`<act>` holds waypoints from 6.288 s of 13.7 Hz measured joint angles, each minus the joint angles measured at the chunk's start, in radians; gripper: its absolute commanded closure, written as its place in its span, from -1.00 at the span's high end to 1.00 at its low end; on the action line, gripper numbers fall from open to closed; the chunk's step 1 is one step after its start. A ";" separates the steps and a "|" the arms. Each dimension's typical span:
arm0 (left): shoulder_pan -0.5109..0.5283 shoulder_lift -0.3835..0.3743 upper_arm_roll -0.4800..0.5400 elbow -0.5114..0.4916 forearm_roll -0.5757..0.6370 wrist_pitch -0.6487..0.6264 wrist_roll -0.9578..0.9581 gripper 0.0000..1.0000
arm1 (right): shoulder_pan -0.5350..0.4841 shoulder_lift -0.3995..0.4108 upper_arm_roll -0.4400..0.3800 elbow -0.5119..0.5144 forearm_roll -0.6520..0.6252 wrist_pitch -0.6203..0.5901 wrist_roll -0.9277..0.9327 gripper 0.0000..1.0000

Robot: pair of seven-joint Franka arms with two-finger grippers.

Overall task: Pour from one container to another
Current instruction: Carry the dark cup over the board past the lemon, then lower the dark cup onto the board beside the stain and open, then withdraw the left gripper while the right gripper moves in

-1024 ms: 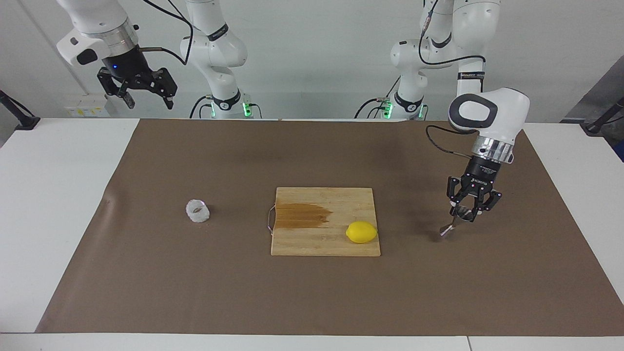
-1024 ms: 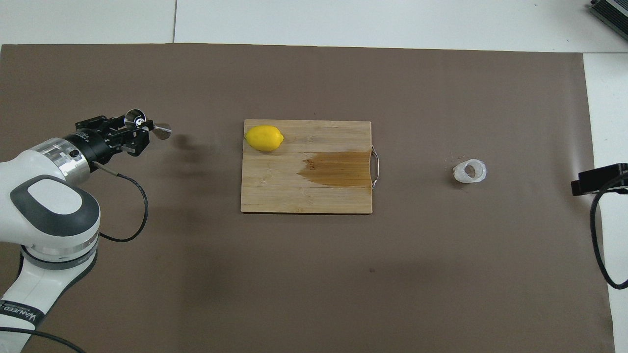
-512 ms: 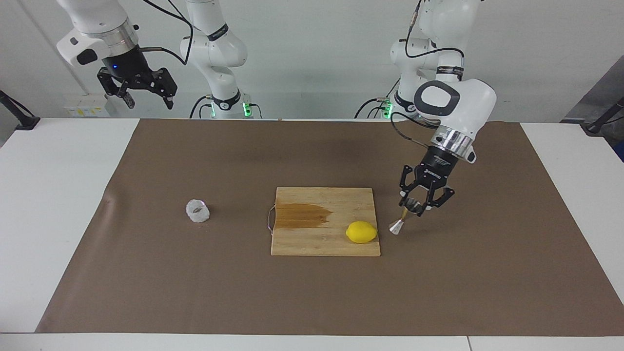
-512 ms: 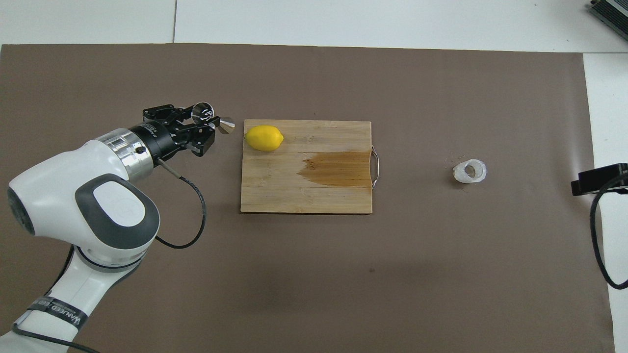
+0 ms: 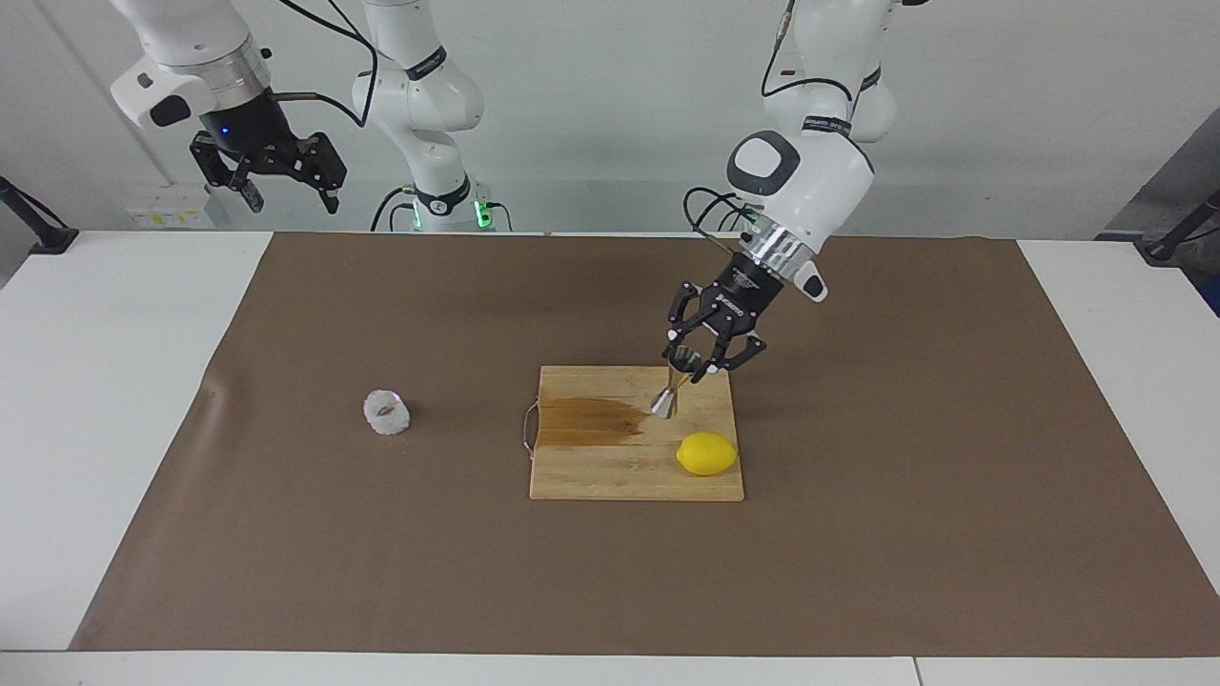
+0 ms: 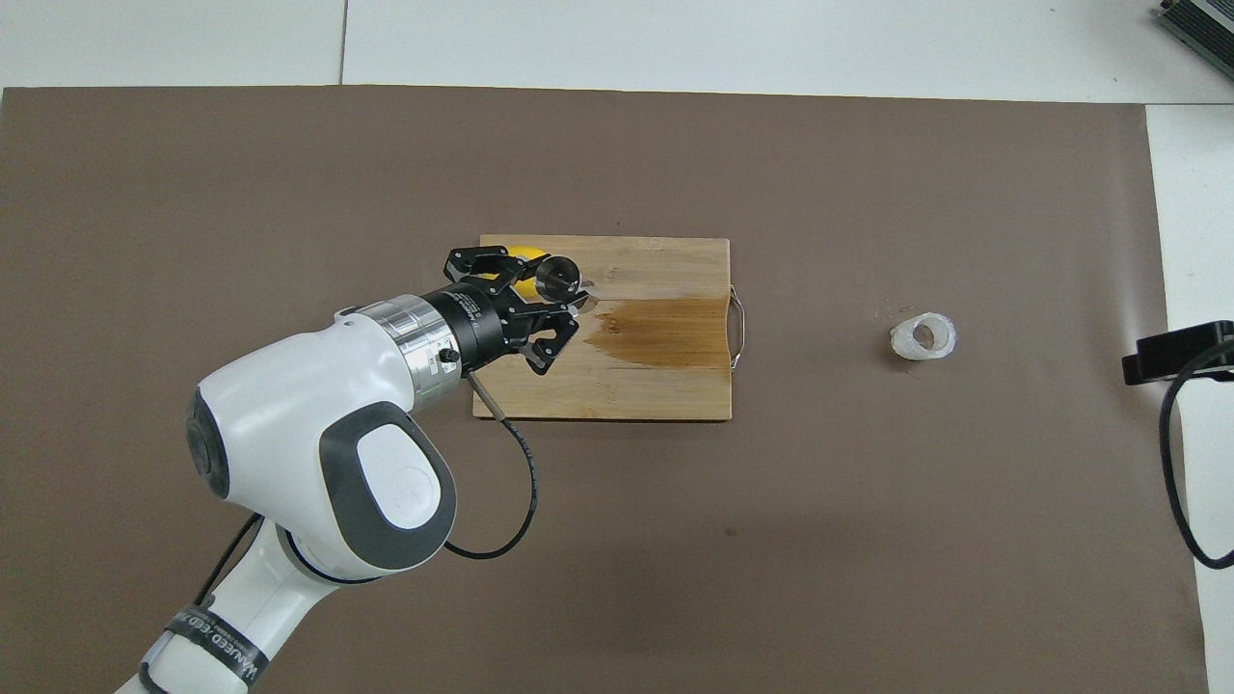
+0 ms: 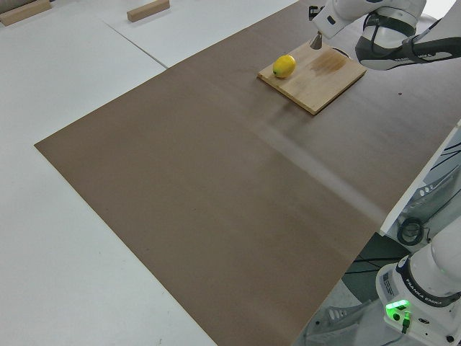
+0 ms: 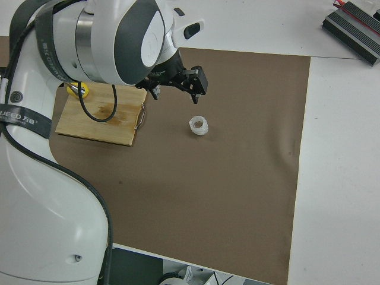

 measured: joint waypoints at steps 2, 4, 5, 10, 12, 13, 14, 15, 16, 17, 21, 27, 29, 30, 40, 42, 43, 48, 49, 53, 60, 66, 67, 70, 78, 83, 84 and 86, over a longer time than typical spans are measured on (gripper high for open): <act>-0.030 0.001 0.000 -0.001 0.055 -0.004 0.000 -1.00 | 0.000 0.000 0.000 0.000 0.000 0.000 0.000 1.00; -0.055 0.003 -0.001 0.000 0.090 -0.010 0.000 -1.00 | 0.000 0.000 0.000 0.000 0.000 0.000 0.000 1.00; -0.061 0.004 -0.001 0.000 0.097 -0.011 -0.001 -1.00 | 0.000 0.000 0.000 0.000 0.000 0.000 0.000 1.00; -0.073 0.073 -0.001 0.046 0.149 -0.013 -0.057 -1.00 | 0.000 0.000 0.000 0.000 0.000 0.000 0.000 1.00; -0.086 0.118 -0.001 0.072 0.170 -0.011 -0.065 -1.00 | 0.000 0.000 0.000 0.000 0.000 0.000 0.000 1.00; -0.090 0.133 -0.001 0.079 0.173 -0.008 -0.065 -1.00 | 0.000 0.000 0.000 0.000 0.000 0.000 0.000 1.00; -0.097 0.145 0.000 0.081 0.176 0.001 -0.065 -0.99 | 0.000 0.000 0.000 0.000 0.000 0.000 0.000 1.00; -0.107 0.156 -0.001 0.081 0.177 0.012 -0.065 -0.97 | 0.000 0.000 0.000 0.000 0.000 0.000 0.000 1.00; -0.117 0.167 -0.001 0.081 0.177 0.025 -0.065 -0.93 | 0.000 0.000 0.000 0.000 0.000 0.000 0.000 1.00; -0.125 0.176 0.000 0.082 0.177 0.035 -0.065 -0.88 | 0.000 0.000 0.000 0.000 0.000 0.000 0.000 1.00; -0.134 0.192 -0.001 0.082 0.231 0.042 -0.065 -0.74 | 0.000 0.000 0.000 0.000 0.000 0.000 0.000 1.00; -0.153 0.216 -0.001 0.081 0.241 0.063 -0.065 -0.52 | 0.000 0.000 0.000 0.000 0.000 0.000 0.000 1.00; -0.153 0.221 -0.001 0.081 0.242 0.067 -0.065 -0.24 | 0.000 0.000 0.000 0.000 0.000 0.000 0.000 1.00; -0.153 0.221 -0.001 0.081 0.242 0.068 -0.065 -0.05 | 0.000 0.000 0.000 0.000 0.000 0.000 0.000 1.00; -0.153 0.221 -0.001 0.082 0.243 0.072 -0.065 1.00 | 0.000 0.000 0.000 0.000 0.000 0.000 0.000 1.00; -0.153 0.219 0.000 0.087 0.243 0.072 -0.065 1.00 | 0.000 0.000 0.000 0.000 0.000 0.000 0.000 1.00; -0.153 0.214 0.002 0.092 0.243 0.069 -0.065 1.00 | 0.000 0.000 0.000 0.000 0.000 0.000 0.000 1.00; -0.128 0.141 0.027 0.109 0.245 0.013 -0.068 1.00 | 0.000 0.000 0.000 0.000 0.000 -0.003 0.000 1.00; -0.116 0.126 0.034 0.112 0.258 -0.013 -0.068 1.00 | 0.000 0.000 0.000 0.000 0.000 -0.007 0.000 1.00; -0.041 0.105 0.045 0.203 0.445 -0.237 -0.071 1.00 | 0.002 -0.002 0.001 0.000 0.000 -0.011 0.000 1.00; 0.014 0.104 0.049 0.323 0.765 -0.483 -0.063 1.00 | -0.010 -0.011 -0.005 0.000 0.000 -0.011 -0.039 1.00; 0.094 0.047 0.056 0.338 0.793 -0.654 0.351 1.00 | -0.110 -0.042 -0.018 -0.108 0.000 0.110 -0.431 1.00; 0.111 0.035 0.057 0.338 0.794 -0.683 0.436 1.00 | -0.129 -0.049 -0.020 -0.137 0.000 0.142 -0.513 1.00; 0.189 0.004 0.060 0.338 0.795 -0.776 0.677 1.00 | -0.171 -0.055 -0.022 -0.212 0.000 0.236 -0.773 1.00; 0.343 -0.024 0.063 0.337 0.915 -0.970 1.399 1.00 | -0.223 0.009 -0.024 -0.355 0.244 0.464 -1.254 1.00; 0.374 -0.029 0.062 0.337 1.035 -1.007 1.733 1.00 | -0.256 0.200 -0.025 -0.383 0.448 0.541 -1.551 1.00; 0.375 -0.033 0.062 0.337 1.043 -1.016 1.761 1.00 | -0.259 0.218 -0.025 -0.387 0.460 0.560 -1.570 1.00; 0.390 -0.049 0.062 0.337 1.051 -1.030 1.827 1.00 | -0.274 0.241 -0.025 -0.391 0.475 0.567 -1.588 1.00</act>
